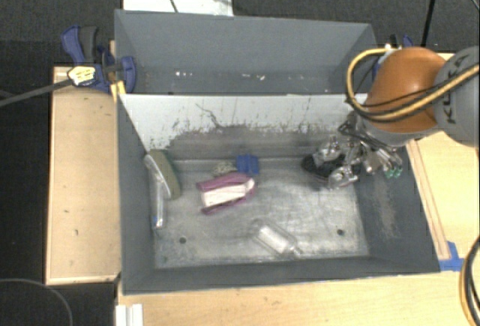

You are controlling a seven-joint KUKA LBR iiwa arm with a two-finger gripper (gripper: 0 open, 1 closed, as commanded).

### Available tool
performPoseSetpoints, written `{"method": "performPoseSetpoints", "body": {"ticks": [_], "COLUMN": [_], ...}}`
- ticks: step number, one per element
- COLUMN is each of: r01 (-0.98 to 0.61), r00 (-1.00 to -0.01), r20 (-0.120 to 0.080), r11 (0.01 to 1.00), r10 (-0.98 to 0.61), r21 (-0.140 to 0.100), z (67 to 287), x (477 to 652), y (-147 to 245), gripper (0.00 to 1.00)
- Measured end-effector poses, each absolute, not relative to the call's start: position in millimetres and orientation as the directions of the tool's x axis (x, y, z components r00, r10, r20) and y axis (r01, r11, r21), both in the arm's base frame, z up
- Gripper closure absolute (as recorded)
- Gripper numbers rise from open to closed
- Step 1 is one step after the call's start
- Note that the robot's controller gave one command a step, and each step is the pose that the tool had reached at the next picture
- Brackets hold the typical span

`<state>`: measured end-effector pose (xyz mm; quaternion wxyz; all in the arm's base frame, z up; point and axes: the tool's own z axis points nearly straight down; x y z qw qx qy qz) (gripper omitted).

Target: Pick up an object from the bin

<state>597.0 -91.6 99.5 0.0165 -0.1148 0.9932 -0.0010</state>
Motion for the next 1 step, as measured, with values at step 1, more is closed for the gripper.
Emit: {"method": "performPoseSetpoints", "body": {"ticks": [1], "r01": [-0.486], "r00": [-0.874], "r20": [-0.007], "r11": [0.874], "r10": [-0.486], "r21": [-0.007], "z": [223.7], "x": [585.9], "y": [-138.5], "gripper": [1.0]}}
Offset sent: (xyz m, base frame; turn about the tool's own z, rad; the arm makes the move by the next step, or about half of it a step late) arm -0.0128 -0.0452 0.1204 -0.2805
